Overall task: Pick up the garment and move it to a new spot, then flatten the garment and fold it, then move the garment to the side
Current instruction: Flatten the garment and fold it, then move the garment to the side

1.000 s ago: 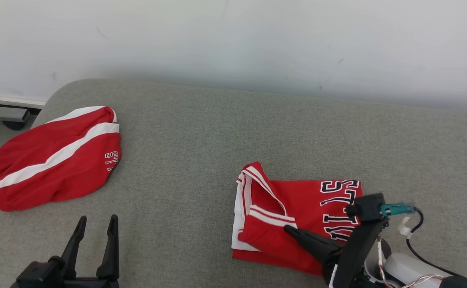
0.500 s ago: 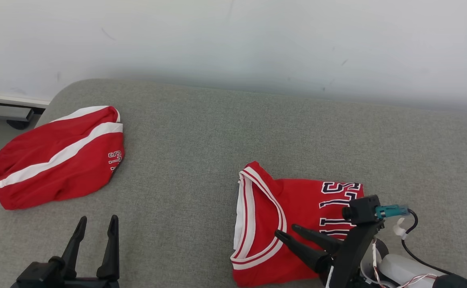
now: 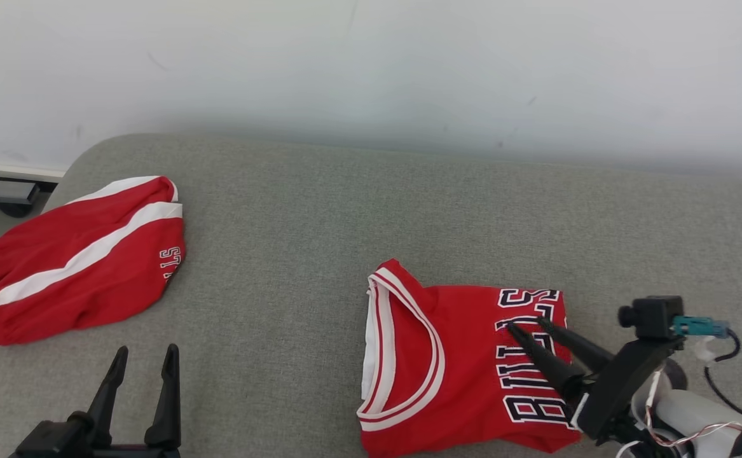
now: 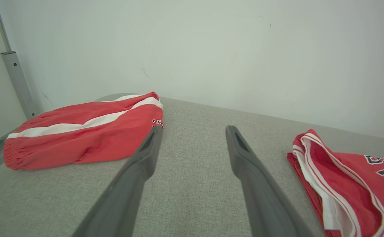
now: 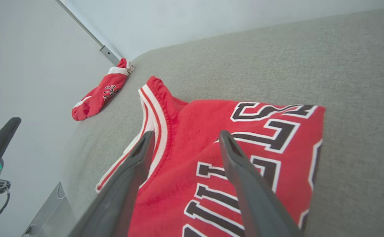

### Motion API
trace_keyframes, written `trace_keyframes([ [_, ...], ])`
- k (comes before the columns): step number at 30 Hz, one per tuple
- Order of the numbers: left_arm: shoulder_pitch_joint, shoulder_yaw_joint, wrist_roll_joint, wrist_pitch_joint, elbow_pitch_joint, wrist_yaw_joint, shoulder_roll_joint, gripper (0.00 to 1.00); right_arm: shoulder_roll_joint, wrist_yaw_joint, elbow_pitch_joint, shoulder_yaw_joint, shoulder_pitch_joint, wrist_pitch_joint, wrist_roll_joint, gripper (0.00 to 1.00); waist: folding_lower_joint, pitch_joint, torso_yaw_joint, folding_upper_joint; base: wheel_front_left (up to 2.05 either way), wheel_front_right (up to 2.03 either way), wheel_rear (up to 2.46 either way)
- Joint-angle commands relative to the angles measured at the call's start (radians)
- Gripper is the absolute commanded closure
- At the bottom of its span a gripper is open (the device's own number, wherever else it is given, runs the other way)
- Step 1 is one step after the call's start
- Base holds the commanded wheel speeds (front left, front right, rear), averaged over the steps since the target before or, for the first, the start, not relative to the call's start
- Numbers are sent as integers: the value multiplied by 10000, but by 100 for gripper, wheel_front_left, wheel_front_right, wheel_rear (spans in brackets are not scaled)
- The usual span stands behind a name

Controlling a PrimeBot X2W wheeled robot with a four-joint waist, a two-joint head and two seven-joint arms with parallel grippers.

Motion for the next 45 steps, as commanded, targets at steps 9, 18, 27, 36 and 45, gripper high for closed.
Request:
trace_keyframes([
  [9, 218, 236, 381, -57, -290, 115, 173, 0, -275, -2, 1166, -243, 157, 238, -125, 0, 0, -62, -331, 0, 0, 0, 0],
  [18, 406, 275, 905, -59, -715, 458, 457, 0, 231, -2, 2151, -387, -118, 1455, 269, 0, 0, -108, -407, 0, 0, 0, 0],
  [27, 436, 226, 933, -59, -988, 565, 522, 0, 756, -2, 3018, -361, -526, 2406, 406, 0, 0, -44, -231, 0, 0, 0, 0],
  [36, 408, 207, 790, -57, -985, 601, 468, 0, 1093, -2, 3648, -409, -566, 3121, 708, 0, 0, 24, -8, 0, 0, 0, 0],
  [45, 320, 173, 709, -57, -948, 625, 446, 0, 1189, -2, 3482, -470, -480, 3303, 900, 100, 0, 73, 34, 0, 0, 0, 0],
])
